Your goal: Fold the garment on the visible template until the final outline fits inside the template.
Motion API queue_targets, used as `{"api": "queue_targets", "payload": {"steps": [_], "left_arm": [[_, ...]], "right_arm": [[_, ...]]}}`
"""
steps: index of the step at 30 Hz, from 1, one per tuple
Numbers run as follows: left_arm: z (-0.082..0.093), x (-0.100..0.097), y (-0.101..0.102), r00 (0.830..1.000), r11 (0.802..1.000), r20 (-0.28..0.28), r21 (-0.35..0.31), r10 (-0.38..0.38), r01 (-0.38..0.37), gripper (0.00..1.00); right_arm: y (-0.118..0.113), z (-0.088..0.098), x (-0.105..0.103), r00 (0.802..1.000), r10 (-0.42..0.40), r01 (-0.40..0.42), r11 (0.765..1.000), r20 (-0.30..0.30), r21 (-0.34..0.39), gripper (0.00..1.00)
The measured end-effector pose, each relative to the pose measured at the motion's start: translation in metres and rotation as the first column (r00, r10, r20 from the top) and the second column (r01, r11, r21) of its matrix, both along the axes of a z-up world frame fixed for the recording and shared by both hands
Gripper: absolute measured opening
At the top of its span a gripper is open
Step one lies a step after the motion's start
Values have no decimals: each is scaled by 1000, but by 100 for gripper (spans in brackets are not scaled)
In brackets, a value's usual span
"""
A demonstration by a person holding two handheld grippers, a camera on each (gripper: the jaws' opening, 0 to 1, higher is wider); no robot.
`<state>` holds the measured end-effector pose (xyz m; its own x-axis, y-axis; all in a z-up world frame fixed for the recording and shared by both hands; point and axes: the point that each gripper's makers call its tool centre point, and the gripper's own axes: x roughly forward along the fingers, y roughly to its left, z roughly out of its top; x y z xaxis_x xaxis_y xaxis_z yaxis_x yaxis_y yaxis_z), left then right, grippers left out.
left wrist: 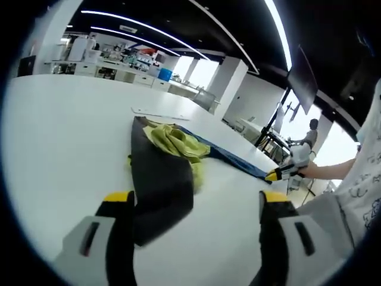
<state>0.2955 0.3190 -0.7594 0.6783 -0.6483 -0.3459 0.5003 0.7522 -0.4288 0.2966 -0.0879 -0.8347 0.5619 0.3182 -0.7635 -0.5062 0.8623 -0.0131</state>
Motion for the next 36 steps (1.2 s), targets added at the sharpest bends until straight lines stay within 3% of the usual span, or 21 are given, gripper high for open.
{"api": "queue_targets", "payload": {"steps": [2, 5, 10, 11, 13, 17, 22, 26, 36], "left_arm": [[0, 0, 0, 1000, 1000, 0, -4, 2, -2, 83], [-1, -1, -1, 1000, 1000, -3, -3, -3, 3, 83], [-1, 1, -3, 1000, 1000, -2, -6, -6, 6, 83], [-1, 1, -4, 1000, 1000, -1, -6, -6, 6, 83], [-2, 1, -4, 1000, 1000, -2, -6, -7, 7, 83], [-3, 1, -3, 1000, 1000, -6, -3, -7, 7, 83], [-5, 0, -2, 1000, 1000, -12, -2, -3, 3, 83], [-7, 0, -2, 1000, 1000, -18, -2, 0, 0, 83], [-11, -1, -2, 1000, 1000, -30, -3, 4, -4, 83]], "right_arm": [[-7, 10, 3, 999, -45, 45, 999, 23, 6, 21], [-26, 13, 12, 990, -132, 132, 991, 47, 20, 28], [-65, 3, 10, 968, -251, 251, 967, 6, -42, 24], [-65, 3, 13, 970, -243, 244, 970, 23, -25, 24], [-74, -4, 8, 957, -288, 287, 957, -21, -39, 25], [-80, -13, 7, 956, -293, 291, 955, -33, -58, 21], [-77, -12, 15, 957, -289, 287, 956, -24, -57, 12], [-75, -12, 26, 968, -252, 250, 964, -15, -92, 3], [-96, -13, 79, 980, -197, 194, 961, 5, -195, 0]]}}
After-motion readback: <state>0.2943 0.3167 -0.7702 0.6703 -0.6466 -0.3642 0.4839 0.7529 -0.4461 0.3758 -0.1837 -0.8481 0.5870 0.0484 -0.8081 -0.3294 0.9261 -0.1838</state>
